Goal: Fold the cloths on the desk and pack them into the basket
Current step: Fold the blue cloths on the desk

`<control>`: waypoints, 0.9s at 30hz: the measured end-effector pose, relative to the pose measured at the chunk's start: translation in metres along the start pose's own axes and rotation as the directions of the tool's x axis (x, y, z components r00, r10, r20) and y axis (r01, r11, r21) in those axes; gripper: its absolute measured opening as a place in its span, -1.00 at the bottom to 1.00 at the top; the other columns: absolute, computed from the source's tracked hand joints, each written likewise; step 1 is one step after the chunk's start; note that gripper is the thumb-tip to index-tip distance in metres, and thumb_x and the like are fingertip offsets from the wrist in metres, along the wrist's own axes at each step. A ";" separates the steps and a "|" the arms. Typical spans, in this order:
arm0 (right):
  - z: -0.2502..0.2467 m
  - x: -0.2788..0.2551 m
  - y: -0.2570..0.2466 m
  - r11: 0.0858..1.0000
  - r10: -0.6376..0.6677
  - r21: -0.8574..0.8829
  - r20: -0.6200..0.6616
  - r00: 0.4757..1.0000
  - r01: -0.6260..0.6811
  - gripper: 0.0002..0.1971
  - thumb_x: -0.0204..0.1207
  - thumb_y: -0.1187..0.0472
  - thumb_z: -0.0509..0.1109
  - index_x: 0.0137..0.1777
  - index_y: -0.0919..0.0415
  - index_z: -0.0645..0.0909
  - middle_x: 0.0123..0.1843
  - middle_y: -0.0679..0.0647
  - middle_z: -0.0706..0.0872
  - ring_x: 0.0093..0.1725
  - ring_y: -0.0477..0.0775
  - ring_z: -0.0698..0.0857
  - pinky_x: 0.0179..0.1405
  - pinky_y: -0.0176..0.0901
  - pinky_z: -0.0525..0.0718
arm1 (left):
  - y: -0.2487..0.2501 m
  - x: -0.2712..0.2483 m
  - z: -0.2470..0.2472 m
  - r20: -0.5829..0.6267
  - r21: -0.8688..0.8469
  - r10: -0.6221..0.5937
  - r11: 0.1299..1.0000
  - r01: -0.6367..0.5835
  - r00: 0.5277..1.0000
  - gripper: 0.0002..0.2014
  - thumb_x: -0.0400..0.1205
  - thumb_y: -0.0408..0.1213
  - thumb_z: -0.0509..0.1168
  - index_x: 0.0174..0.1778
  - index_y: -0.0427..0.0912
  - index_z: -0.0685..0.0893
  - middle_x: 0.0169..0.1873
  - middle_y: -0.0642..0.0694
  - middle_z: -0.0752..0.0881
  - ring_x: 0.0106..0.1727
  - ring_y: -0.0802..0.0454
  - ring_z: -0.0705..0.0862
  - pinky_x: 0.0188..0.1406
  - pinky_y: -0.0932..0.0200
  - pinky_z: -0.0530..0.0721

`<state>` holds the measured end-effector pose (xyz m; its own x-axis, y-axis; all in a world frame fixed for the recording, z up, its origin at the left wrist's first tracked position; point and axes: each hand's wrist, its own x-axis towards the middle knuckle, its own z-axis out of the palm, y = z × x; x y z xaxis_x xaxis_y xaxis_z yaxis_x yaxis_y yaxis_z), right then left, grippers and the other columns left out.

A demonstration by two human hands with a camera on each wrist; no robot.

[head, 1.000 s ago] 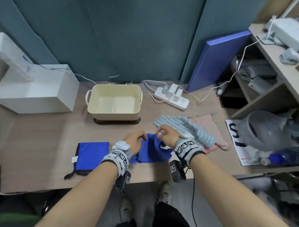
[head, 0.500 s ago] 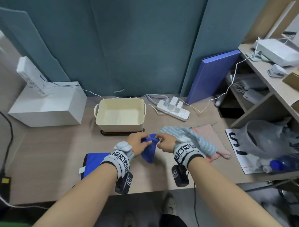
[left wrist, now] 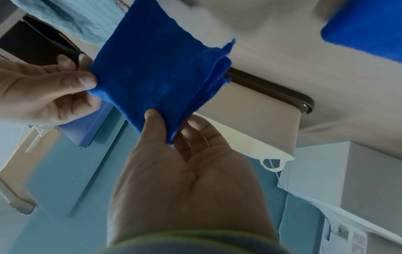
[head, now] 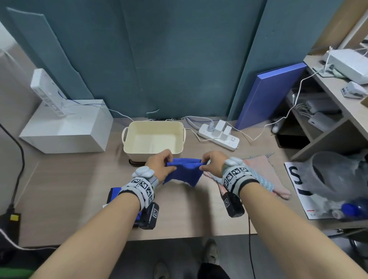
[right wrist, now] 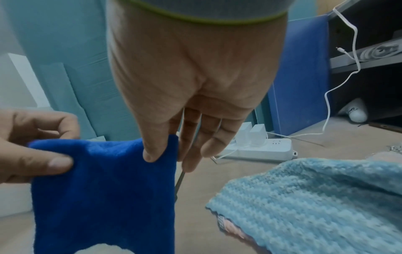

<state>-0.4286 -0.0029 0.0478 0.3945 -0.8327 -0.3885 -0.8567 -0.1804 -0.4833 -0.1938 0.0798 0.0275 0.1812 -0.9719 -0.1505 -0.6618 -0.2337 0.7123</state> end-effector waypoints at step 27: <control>0.086 -0.038 0.042 0.991 0.088 0.085 0.188 0.978 -0.105 -0.65 0.30 0.19 0.23 0.01 -0.14 0.70 0.04 -0.08 0.74 0.04 0.06 0.72 0.17 -0.04 0.74 | -0.072 -0.059 0.046 0.243 0.292 -0.215 0.946 0.140 0.946 -0.83 0.46 -0.08 0.53 -0.21 0.27 0.66 -0.03 0.00 0.59 -0.12 0.02 0.69 -0.10 0.14 0.61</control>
<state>-0.4512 0.0664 -0.0252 0.3731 -0.7318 -0.5703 -0.8623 -0.0466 -0.5043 -0.1902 0.1526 -0.0465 0.1370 -0.8764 -0.4616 -0.8135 -0.3654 0.4523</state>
